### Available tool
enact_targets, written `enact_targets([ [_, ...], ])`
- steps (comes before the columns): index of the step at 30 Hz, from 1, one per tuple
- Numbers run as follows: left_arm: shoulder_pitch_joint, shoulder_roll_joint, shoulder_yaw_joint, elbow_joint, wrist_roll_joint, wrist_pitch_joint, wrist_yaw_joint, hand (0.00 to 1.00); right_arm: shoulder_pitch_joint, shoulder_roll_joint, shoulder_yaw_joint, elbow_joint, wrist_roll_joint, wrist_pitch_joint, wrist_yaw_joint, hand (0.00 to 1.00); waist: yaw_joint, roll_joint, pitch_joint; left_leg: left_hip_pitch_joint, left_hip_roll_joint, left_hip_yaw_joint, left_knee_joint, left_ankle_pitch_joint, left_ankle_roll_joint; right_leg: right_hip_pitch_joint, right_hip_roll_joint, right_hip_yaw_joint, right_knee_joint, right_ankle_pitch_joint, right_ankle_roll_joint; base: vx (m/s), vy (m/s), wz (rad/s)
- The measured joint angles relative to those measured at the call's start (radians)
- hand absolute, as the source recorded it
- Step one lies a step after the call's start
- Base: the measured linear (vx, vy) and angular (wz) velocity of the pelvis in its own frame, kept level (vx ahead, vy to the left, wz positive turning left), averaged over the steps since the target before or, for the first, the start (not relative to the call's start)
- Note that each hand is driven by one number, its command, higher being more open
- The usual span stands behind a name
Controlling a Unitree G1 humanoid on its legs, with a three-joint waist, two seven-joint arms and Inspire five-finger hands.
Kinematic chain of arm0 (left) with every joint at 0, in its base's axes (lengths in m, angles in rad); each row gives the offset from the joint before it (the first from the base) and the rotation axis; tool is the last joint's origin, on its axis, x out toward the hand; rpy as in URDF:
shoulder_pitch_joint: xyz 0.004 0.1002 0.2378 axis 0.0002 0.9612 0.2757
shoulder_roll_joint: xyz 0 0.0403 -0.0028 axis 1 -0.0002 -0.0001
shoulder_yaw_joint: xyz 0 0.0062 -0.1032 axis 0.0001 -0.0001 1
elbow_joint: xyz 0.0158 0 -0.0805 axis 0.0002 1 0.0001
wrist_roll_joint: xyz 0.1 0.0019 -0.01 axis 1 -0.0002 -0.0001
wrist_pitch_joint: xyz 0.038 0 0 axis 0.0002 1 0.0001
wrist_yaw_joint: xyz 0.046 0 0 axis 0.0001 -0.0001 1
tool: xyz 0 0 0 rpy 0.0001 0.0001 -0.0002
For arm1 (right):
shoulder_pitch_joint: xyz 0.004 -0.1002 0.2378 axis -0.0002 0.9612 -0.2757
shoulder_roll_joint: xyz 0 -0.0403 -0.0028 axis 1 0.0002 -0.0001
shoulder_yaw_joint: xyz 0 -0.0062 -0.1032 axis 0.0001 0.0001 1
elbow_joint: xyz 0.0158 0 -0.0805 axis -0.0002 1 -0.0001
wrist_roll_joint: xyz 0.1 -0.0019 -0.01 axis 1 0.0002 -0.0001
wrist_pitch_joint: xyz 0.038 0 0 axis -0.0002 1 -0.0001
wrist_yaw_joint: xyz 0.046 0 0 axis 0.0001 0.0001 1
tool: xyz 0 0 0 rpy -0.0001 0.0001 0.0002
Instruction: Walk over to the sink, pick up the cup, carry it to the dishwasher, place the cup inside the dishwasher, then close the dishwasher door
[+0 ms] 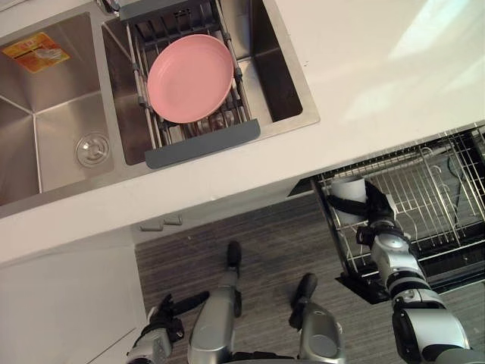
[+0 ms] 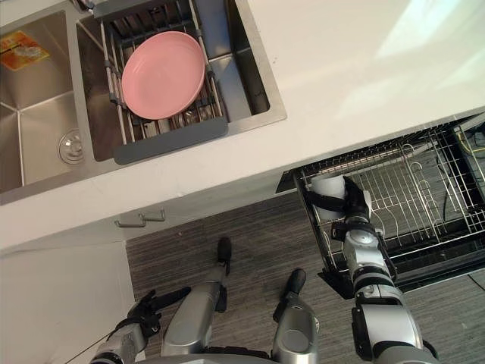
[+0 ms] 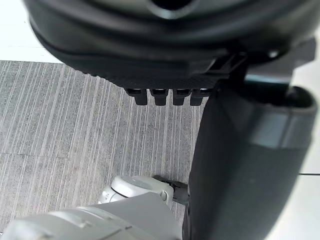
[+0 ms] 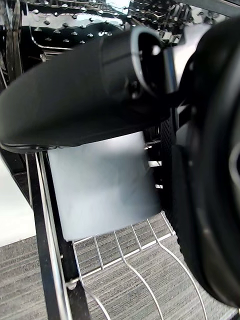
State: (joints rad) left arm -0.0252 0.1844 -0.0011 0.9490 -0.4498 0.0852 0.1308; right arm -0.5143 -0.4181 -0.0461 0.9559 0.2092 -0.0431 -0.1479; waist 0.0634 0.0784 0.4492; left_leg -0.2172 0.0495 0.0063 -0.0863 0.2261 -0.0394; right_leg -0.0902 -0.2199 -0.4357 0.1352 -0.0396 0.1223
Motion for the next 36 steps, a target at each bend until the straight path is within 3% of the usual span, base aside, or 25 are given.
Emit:
enact_targets([
  [6, -0.001, -0.012, 0.0, -0.007, -0.002, -0.013, 0.04, 1.0, -0.006, 0.031, 0.01, -0.021, 0.056, -0.009, -0.094, 1.0, 0.003, -0.002, 0.001, 0.013, 0.004, 0.005, 0.0, -0.001, -0.004, 0.001, -0.002, 0.005, 0.025, -0.015, 0.002, 0.0, -0.018, -0.01],
  [10, -0.001, -0.016, 0.0, -0.008, -0.004, -0.043, 0.067, 1.0, 0.075, 0.073, -0.067, -0.188, 0.126, -0.066, -0.169, 1.0, -0.001, -0.011, 0.006, 0.048, 0.005, 0.029, 0.0, -0.009, -0.009, 0.021, -0.005, 0.029, 0.026, -0.015, 0.003, -0.01, -0.016, -0.17],
  [15, 0.012, -0.017, 0.001, -0.02, -0.001, -0.055, 0.065, 1.0, 0.295, 0.176, -0.138, -0.431, 0.143, -0.128, -0.224, 1.0, -0.032, -0.048, -0.016, 0.132, 0.012, 0.088, -0.001, -0.033, -0.012, 0.072, -0.001, 0.086, 0.018, -0.018, 0.008, 0.01, -0.024, -0.32],
  [18, 0.047, -0.018, 0.003, -0.04, -0.002, -0.051, 0.03, 1.0, 0.476, 0.251, -0.229, -0.559, 0.178, -0.148, -0.224, 1.0, -0.07, -0.081, -0.078, 0.181, 0.025, 0.134, -0.005, -0.054, -0.019, 0.099, 0.011, 0.131, 0.0, -0.017, 0.01, 0.02, -0.032, -0.44],
  [20, 0.065, -0.023, 0.003, -0.041, -0.002, -0.042, 0.009, 1.0, 0.555, 0.273, -0.278, -0.639, 0.206, -0.161, -0.217, 1.0, -0.094, -0.086, -0.108, 0.213, 0.034, 0.155, -0.005, -0.066, -0.024, 0.121, 0.018, 0.152, -0.013, -0.015, 0.009, 0.05, -0.042, -0.44],
  [24, 0.102, -0.037, 0.003, -0.035, -0.016, -0.031, -0.026, 1.0, 0.642, 0.289, -0.348, -0.823, 0.293, -0.22, -0.166, 1.0, -0.13, -0.081, -0.17, 0.255, 0.059, 0.203, -0.005, -0.082, -0.04, 0.141, 0.049, 0.204, -0.047, -0.001, 0.0, 0.02, -0.051, -0.45],
  [29, 0.142, -0.067, 0.024, -0.029, -0.198, -0.075, 0.024, 1.0, 0.657, 0.309, -0.438, -1.131, 0.25, -0.412, -0.085, 1.0, -0.143, -0.073, -0.224, 0.27, 0.097, 0.207, -0.006, -0.088, -0.051, 0.171, 0.085, 0.205, -0.088, 0.016, -0.02, -0.01, -0.055, -0.06],
  [31, 0.161, -0.077, 0.065, -0.018, -0.191, -0.06, 0.023, 1.0, 0.638, 0.298, -0.475, -1.228, 0.283, -0.465, 0.011, 1.0, -0.144, -0.073, -0.244, 0.263, 0.101, 0.19, -0.006, -0.087, -0.053, 0.181, 0.09, 0.183, -0.098, 0.017, -0.021, -0.02, -0.04, 0.25],
  [33, 0.174, -0.083, 0.091, 0.004, -0.158, -0.045, 0.022, 1.0, 0.617, 0.272, -0.474, -1.282, 0.348, -0.473, 0.105, 1.0, -0.144, -0.075, -0.25, 0.26, 0.101, 0.185, -0.006, -0.092, -0.05, 0.194, 0.089, 0.161, -0.104, 0.017, -0.021, -0.03, -0.013, 0.29],
  [36, 0.177, -0.08, 0.136, 0.042, -0.147, -0.027, -0.022, 1.0, 0.595, 0.229, -0.441, -1.3, 0.467, -0.428, 0.247, 1.0, -0.144, -0.077, -0.273, 0.236, 0.102, 0.227, -0.006, -0.097, -0.034, 0.211, 0.074, 0.098, -0.114, 0.017, -0.018, -0.02, 0.014, 0.55],
])
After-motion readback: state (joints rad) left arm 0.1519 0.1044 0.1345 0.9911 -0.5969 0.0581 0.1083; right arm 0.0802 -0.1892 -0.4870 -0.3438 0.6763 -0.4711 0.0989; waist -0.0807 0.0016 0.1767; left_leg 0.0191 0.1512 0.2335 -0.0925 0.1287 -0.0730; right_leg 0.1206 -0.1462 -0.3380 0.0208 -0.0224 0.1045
